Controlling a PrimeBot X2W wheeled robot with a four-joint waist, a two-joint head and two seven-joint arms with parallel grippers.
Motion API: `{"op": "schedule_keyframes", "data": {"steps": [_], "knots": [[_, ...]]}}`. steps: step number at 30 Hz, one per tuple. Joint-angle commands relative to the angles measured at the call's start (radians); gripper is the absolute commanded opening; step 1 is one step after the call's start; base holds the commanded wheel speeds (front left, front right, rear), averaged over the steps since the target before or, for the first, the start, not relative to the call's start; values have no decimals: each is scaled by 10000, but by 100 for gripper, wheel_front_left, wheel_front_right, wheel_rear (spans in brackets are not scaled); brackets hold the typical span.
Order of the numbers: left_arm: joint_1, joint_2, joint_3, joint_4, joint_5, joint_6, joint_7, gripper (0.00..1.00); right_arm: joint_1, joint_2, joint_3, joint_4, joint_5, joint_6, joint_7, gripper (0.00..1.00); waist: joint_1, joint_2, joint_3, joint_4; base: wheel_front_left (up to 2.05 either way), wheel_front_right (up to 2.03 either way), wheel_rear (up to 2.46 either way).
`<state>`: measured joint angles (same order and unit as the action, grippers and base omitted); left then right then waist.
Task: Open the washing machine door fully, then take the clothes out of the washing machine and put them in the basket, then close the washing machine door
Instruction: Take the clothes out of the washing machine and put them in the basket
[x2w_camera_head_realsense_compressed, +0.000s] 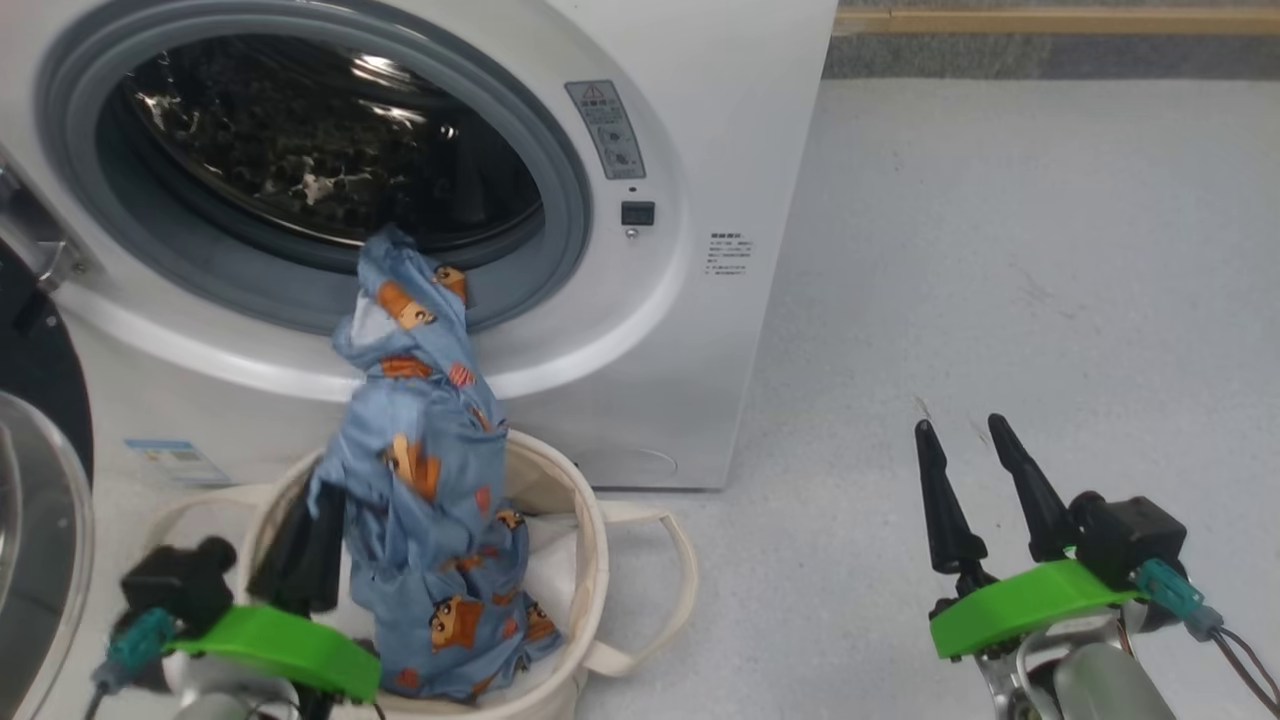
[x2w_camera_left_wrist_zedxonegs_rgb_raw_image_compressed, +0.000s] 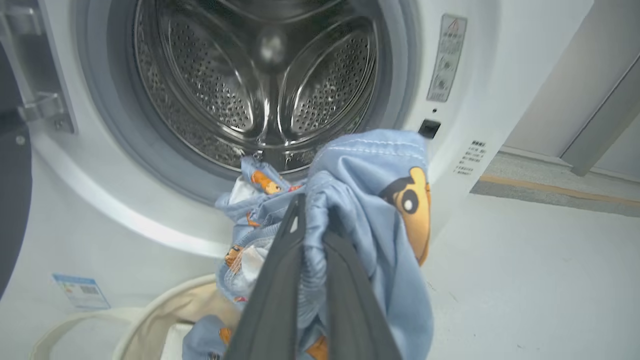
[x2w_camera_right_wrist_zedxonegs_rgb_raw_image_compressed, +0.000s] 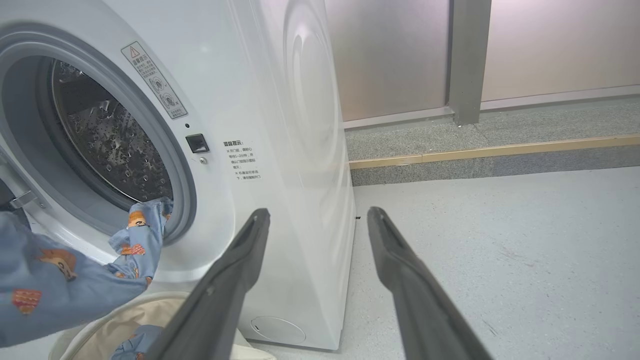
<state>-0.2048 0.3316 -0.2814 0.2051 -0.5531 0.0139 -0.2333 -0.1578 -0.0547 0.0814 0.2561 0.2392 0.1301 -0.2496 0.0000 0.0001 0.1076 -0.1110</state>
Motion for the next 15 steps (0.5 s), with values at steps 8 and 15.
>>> {"op": "schedule_keyframes", "data": {"steps": [8, 15], "knots": [[-1910, -459, -34, 4310, -279, -937, -136, 0, -540, -122, 189, -510, -48, 6, -122, 100, 0, -1, 861, -367, 0, 0, 0], [-3613, -838, -243, 7754, -568, -1360, -209, 0, -853, -170, 20, -833, -139, 6, -122, 100, 0, -1, 1867, -668, 0, 0, 0]]}}
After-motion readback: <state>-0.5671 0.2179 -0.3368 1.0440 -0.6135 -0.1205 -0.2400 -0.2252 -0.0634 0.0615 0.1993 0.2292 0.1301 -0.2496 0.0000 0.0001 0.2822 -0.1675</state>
